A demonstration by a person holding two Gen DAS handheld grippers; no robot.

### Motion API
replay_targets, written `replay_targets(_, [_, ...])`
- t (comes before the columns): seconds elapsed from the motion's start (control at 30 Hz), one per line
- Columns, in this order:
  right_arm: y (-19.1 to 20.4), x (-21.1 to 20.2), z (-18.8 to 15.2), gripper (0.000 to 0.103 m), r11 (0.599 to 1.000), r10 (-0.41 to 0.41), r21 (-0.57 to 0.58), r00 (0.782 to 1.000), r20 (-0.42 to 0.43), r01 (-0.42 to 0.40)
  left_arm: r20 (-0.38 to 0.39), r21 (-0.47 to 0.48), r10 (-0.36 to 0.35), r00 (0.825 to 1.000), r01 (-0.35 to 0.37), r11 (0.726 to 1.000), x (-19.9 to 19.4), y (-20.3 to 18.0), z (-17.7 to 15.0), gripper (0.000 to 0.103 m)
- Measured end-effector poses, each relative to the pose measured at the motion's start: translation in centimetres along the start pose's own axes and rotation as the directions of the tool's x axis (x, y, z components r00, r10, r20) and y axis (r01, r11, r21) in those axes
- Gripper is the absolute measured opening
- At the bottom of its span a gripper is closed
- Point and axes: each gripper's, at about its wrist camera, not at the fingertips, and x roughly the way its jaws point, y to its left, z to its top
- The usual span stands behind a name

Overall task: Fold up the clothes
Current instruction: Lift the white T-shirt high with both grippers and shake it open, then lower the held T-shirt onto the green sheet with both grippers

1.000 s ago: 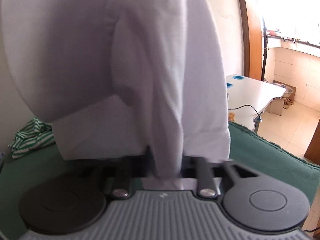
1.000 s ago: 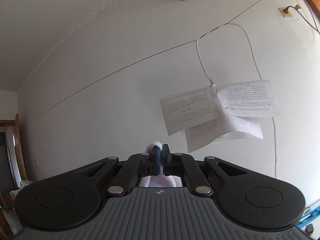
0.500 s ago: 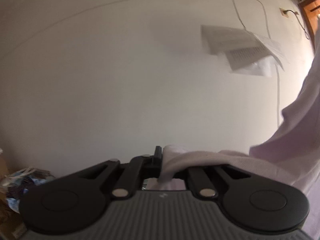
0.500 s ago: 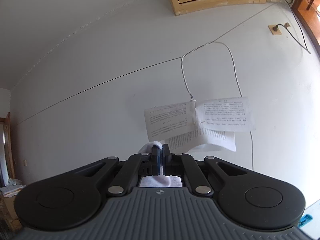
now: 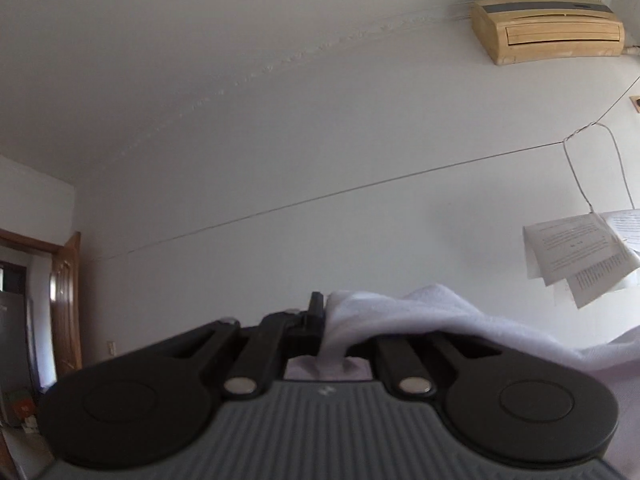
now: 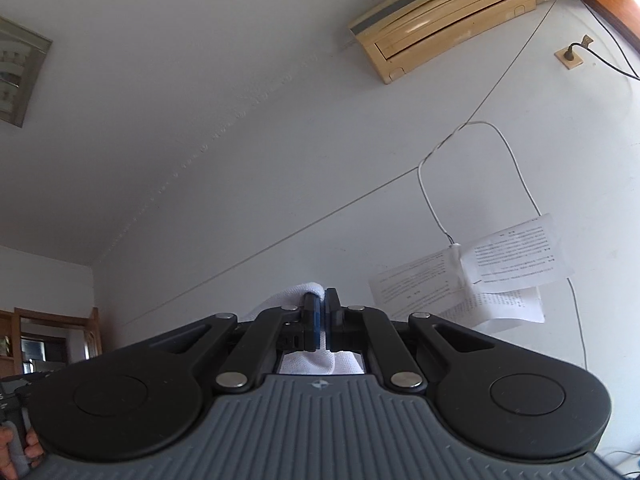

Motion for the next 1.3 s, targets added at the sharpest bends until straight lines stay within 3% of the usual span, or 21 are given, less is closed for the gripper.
replay_targets(0.17, [1.3,0.9,-1.0,0.002,1.000,-0.015,-0.025,1.000,-0.020,0.014,-0.032,0.036,-0.017,0.999,0.018,0.999,2.3,-0.3,-0.9,0.004])
replay_targets(0.27, [1.1,3.1,-3.1,0.002,0.997,-0.067,-0.048,0.996,-0.060,0.064,-0.116,0.054,-0.054,0.992,0.061,0.997,6.3,-1.6,-5.0,0.007])
replay_targets(0.37, [-0.6,6.3,-6.9,0.002,0.989,-0.147,-0.045,0.980,-0.134,0.142,-0.210,0.066,-0.093,0.973,0.109,0.992,10.5,-3.0,-9.4,0.008])
replay_targets(0.5, [-4.2,10.8,-13.3,0.002,0.958,-0.283,-0.034,0.929,-0.238,0.283,-0.339,0.078,-0.131,0.932,0.167,0.983,16.6,-5.5,-16.3,0.008])
replay_targets(0.67, [-8.8,16.6,-22.8,0.002,0.900,-0.433,-0.116,0.836,-0.336,0.420,-0.478,0.138,-0.143,0.867,0.235,0.962,24.4,-10.2,-27.3,0.009])
replay_targets(0.83, [-13.6,21.1,-32.5,0.002,0.806,-0.587,-0.212,0.705,-0.397,0.552,-0.593,0.170,-0.121,0.796,0.270,0.948,31.0,-14.7,-38.2,0.013])
replay_targets(0.9, [-15.3,22.4,-36.5,0.002,0.757,-0.652,-0.291,0.644,-0.400,0.585,-0.660,0.186,-0.101,0.744,0.292,0.938,33.4,-16.5,-42.9,0.017])
replay_targets(1.0, [-18.4,23.9,-43.0,0.006,0.668,-0.742,-0.443,0.489,-0.458,0.598,-0.750,0.196,-0.083,0.656,0.340,0.920,35.6,-18.3,-49.2,0.018])
replay_targets(1.03, [-19.5,24.2,-45.1,0.018,0.635,-0.768,-0.492,0.420,-0.484,0.595,-0.775,0.194,-0.081,0.627,0.358,0.913,35.9,-18.5,-51.1,0.018])
replay_targets(1.07, [-20.3,24.1,-46.4,0.023,0.609,-0.785,-0.521,0.358,-0.507,0.598,-0.798,0.192,-0.078,0.597,0.376,0.907,36.2,-18.7,-53.0,0.018])
replay_targets(1.1, [-20.7,23.5,-47.1,0.023,0.590,-0.794,-0.529,0.317,-0.519,0.610,-0.805,0.200,-0.077,0.588,0.391,0.898,36.4,-18.7,-53.9,0.021])
replay_targets(1.13, [-20.7,22.6,-47.4,0.023,0.602,-0.778,-0.508,0.312,-0.545,0.616,-0.800,0.206,-0.088,0.594,0.409,0.889,36.2,-18.1,-53.6,0.023])
replay_targets(1.23, [-19.1,19.0,-46.4,0.023,0.722,-0.648,-0.353,0.401,-0.648,0.595,-0.781,0.194,-0.165,0.603,0.484,0.853,34.3,-14.9,-51.4,0.053])
replay_targets(1.27, [-18.2,18.5,-46.2,0.023,0.759,-0.601,-0.322,0.418,-0.681,0.566,-0.772,0.181,-0.196,0.605,0.505,0.844,33.4,-13.8,-50.8,0.069])
replay_targets(1.3, [-17.0,17.9,-46.0,0.023,0.786,-0.576,-0.326,0.429,-0.696,0.526,-0.761,0.168,-0.227,0.608,0.522,0.836,32.6,-12.9,-50.3,0.077])
